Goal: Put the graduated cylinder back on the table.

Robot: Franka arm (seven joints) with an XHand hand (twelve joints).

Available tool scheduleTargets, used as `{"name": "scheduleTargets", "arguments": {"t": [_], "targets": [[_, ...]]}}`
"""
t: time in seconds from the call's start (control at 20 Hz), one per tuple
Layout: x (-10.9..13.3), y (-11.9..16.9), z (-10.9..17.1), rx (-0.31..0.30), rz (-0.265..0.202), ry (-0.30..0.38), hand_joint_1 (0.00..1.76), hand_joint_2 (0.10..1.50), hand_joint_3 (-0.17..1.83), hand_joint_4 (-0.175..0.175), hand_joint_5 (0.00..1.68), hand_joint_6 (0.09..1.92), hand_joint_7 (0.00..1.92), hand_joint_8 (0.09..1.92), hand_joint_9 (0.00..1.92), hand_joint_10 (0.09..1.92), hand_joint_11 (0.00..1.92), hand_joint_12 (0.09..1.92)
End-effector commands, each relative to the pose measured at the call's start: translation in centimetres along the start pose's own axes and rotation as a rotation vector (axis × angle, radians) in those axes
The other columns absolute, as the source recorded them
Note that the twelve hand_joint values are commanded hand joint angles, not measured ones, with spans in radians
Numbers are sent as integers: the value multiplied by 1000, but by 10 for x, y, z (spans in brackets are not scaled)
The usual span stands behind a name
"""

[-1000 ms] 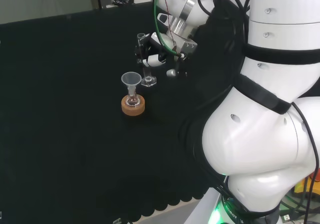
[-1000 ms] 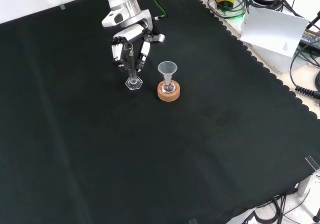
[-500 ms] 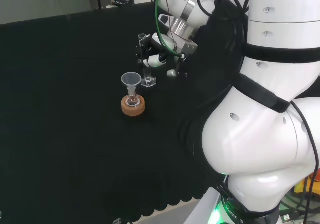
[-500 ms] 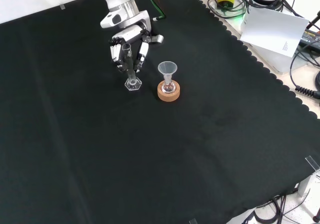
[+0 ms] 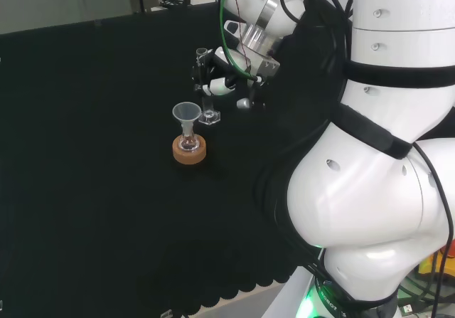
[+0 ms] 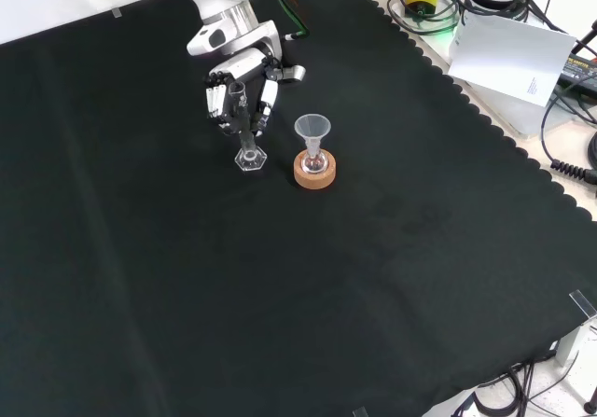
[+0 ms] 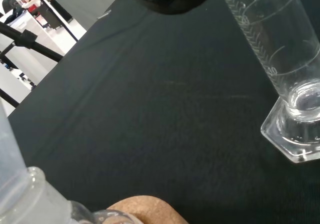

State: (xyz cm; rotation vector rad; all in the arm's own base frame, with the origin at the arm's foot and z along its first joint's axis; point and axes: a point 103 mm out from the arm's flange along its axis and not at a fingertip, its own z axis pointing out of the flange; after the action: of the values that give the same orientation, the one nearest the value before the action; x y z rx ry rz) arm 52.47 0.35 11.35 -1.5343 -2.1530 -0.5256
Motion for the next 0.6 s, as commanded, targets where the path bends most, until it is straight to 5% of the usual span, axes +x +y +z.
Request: {"name": "scheduleTargets", "arguments": {"t": [0.05,0.4,0.6], "targets": [[-1,-2,-1,11,0,1,1159,1162,1,-168,881,1144,950,772,1349,87,1082,890],[-1,-4,-5,26,-10,-11,1146,1153,-3,-175,899,1114,943,614,1308,87,1065,913],[0,-4,-6,52,-19,1,1194,1102,-133,-60,827,768,829,602,1223,87,891,1019]]}}
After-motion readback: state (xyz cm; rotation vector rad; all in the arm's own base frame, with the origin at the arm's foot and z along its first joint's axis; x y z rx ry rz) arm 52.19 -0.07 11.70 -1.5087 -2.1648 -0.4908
